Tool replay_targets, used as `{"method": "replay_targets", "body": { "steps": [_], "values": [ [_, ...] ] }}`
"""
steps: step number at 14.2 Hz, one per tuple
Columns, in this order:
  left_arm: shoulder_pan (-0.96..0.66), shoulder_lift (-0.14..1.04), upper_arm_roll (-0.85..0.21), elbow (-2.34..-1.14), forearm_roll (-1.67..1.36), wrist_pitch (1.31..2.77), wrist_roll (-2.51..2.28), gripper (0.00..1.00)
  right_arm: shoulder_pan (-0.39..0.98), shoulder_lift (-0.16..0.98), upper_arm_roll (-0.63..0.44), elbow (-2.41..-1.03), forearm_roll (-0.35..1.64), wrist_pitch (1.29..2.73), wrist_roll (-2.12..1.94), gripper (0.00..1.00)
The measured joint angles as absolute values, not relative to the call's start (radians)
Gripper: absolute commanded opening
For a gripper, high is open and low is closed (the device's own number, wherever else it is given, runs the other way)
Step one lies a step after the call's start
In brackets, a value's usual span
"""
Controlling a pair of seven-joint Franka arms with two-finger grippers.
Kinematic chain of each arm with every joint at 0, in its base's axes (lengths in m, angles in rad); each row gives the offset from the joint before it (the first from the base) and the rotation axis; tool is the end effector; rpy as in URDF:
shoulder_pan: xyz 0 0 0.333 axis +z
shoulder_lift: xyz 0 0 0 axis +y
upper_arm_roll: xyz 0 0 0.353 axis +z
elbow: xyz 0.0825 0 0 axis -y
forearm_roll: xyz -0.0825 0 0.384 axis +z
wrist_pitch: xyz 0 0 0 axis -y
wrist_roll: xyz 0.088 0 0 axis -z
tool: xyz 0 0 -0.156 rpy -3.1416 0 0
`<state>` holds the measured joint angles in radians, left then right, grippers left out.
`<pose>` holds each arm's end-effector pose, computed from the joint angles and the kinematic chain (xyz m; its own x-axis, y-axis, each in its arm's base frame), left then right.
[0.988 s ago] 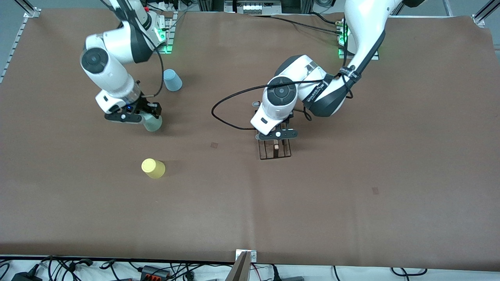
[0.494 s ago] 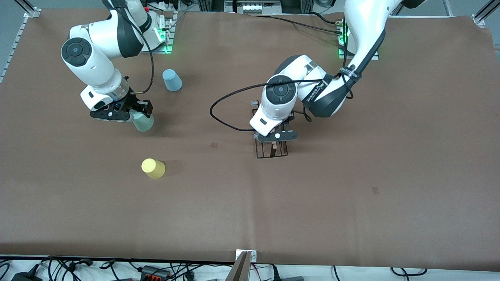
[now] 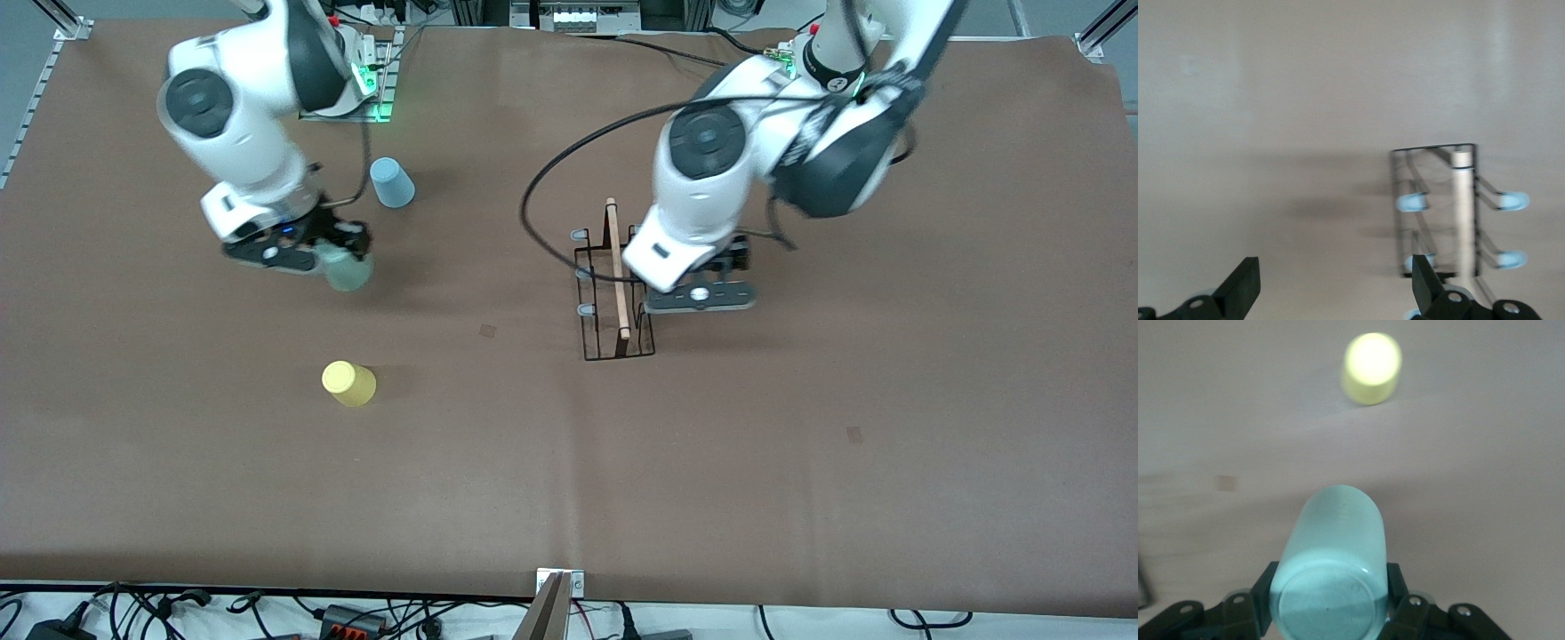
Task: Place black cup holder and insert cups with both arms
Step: 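Release the rack and withdraw the left gripper while the right gripper carries the cup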
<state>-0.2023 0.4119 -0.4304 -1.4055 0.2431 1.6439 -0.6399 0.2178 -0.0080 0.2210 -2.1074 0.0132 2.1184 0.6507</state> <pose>0.5823 -0.3286 0.4599 0.9977 -0.0021 -0.0676 -0.0114 -0.9904 -0.1374 0.4918 0.2322 0.4098 0.9761 -0.2170 0.0091 -0.2168 -0.9760 -0.0190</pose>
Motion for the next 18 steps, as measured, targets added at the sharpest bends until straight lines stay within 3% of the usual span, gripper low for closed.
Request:
{"method": "replay_targets", "body": {
  "steps": [3, 8, 12, 18],
  "values": [
    [-0.078, 0.346, -0.430, -1.406, 0.243, 1.555, -0.401, 1.00, 0.313, 0.039, 0.289, -2.012, 0.081, 2.118, 0.860, 0.20],
    [0.091, 0.250, -0.430, -1.411, 0.230, 1.456, -0.196, 1.00, 0.492, 0.198, 0.292, -1.843, 0.069, 2.156, 1.198, 0.20],
    [0.170, 0.176, -0.431, -1.469, 0.213, 1.429, -0.053, 1.00, 0.561, 0.295, 0.310, -1.809, -0.025, 2.226, 1.387, 0.20],
    [0.201, 0.195, -0.429, -1.472, 0.146, 1.478, -0.027, 1.00, 0.588, 0.354, 0.331, -1.793, -0.057, 2.271, 1.432, 0.20]
  ]
}}
